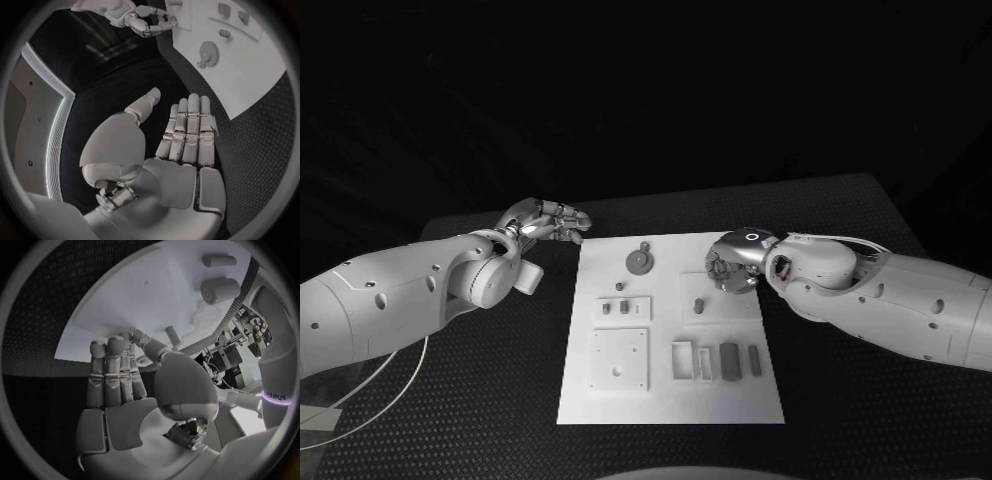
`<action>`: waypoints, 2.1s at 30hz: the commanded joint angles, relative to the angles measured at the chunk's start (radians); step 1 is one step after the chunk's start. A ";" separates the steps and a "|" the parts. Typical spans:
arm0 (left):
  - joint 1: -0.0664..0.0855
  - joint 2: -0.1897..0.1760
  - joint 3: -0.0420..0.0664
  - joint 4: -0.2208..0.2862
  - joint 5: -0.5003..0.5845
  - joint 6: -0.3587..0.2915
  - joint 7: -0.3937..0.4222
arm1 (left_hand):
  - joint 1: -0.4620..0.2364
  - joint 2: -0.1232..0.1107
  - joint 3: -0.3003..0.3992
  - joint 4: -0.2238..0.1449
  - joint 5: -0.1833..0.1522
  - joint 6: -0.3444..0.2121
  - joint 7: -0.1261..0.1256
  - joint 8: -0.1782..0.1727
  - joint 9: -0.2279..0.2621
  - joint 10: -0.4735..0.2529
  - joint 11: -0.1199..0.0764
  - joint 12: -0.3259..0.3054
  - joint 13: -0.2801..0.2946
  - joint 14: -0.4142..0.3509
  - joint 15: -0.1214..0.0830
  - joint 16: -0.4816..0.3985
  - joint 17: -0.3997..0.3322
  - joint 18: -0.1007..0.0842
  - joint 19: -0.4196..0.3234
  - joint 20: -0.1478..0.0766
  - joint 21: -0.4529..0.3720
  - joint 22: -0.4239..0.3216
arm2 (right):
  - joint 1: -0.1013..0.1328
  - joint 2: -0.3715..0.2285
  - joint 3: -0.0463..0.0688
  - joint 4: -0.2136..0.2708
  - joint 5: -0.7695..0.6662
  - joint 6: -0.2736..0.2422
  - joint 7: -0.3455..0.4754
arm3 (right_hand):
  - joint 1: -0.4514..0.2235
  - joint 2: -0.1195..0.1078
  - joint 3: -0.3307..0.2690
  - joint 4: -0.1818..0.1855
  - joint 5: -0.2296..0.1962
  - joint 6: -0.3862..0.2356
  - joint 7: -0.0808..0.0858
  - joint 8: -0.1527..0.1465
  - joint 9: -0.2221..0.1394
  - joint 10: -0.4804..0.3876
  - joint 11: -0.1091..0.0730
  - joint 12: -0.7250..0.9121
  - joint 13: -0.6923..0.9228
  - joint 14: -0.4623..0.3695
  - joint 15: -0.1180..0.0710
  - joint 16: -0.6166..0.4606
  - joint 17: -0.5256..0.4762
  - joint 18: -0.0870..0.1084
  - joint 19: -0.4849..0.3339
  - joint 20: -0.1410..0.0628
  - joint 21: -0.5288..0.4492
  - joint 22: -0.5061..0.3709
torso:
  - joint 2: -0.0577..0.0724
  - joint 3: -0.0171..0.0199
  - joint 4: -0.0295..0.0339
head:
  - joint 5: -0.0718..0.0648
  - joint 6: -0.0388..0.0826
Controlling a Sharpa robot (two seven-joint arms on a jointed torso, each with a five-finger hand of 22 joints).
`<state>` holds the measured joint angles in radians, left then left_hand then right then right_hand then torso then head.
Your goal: Assemble the parts on the task board
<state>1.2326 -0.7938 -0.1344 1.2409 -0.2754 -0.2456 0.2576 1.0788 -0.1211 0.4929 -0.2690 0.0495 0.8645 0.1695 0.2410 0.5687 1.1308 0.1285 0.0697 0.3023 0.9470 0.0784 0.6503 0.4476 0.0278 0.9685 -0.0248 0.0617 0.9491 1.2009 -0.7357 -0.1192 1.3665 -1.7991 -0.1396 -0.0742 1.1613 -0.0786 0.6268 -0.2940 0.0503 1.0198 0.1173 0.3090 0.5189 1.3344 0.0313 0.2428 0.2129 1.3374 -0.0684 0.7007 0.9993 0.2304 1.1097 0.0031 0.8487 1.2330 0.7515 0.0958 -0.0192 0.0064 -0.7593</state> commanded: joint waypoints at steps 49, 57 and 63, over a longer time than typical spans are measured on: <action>0.023 0.013 0.001 0.011 -0.006 0.004 0.014 | -0.011 0.003 -0.007 0.001 0.002 -0.005 0.009 0.002 -0.003 -0.001 0.006 -0.002 -0.006 0.004 0.003 -0.015 0.010 -0.003 0.002 0.008 0.005 -0.010 | -0.018 0.027 -0.007 -0.066 0.010 0.018 0.014 | 0.020 0.000 0.020 0.000 0.004 -0.009 0.005 -0.003 0.003 -0.124 0.051 -0.111 -0.006 -0.056 0.038 0.011 -0.015 0.031 -0.040 0.012 -0.018 0.011 | 0.007 -0.0373 -0.0115 | 0.011 0.002; 0.023 0.010 0.001 0.011 -0.007 0.004 0.013 | -0.011 0.003 -0.007 0.001 0.002 -0.005 0.009 0.002 -0.003 -0.001 0.006 -0.002 -0.007 0.005 0.003 -0.016 0.011 -0.003 0.002 0.008 0.005 -0.011 | -0.018 0.030 -0.007 -0.069 0.007 0.020 0.011 | 0.022 -0.002 0.019 0.000 0.004 -0.006 0.004 -0.001 0.004 -0.121 0.051 -0.113 -0.007 -0.056 0.039 0.014 -0.016 0.031 -0.039 0.013 -0.017 0.013 | 0.008 -0.0391 -0.0112 | 0.011 0.000; 0.023 0.011 0.001 0.012 -0.007 0.005 0.015 | -0.011 0.003 -0.007 0.001 0.002 -0.005 0.010 0.002 -0.003 0.000 0.006 -0.002 -0.007 0.005 0.003 -0.016 0.012 -0.003 0.002 0.008 0.005 -0.012 | -0.018 0.033 -0.007 -0.078 0.007 0.028 0.009 | 0.020 -0.003 0.018 0.001 0.004 -0.013 0.007 -0.006 0.002 -0.126 0.053 -0.119 -0.009 -0.058 0.041 0.015 -0.017 0.031 -0.040 0.014 -0.018 0.013 | 0.008 -0.0395 -0.0121 | 0.011 0.001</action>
<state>1.2540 -0.7839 -0.1345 1.2505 -0.2771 -0.2465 0.2589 1.0749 -0.1171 0.4902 -0.2663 0.0495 0.8610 0.1730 0.2410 0.5671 1.1309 0.1285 0.0697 0.2964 0.9470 0.0784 0.6387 0.4576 0.0226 0.9722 -0.0212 0.0617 0.9381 1.1954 -0.7022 -0.1169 1.3097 -1.7706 -0.1624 -0.0210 1.1756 -0.0805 0.6404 -0.2939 0.0498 1.0132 0.1234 0.3098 0.5218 1.2718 0.0257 0.1938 0.2399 1.2821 -0.0338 0.7117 0.9826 0.2306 1.0730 0.0142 0.8361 1.2446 0.7591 0.0565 -0.0306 0.0175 -0.7591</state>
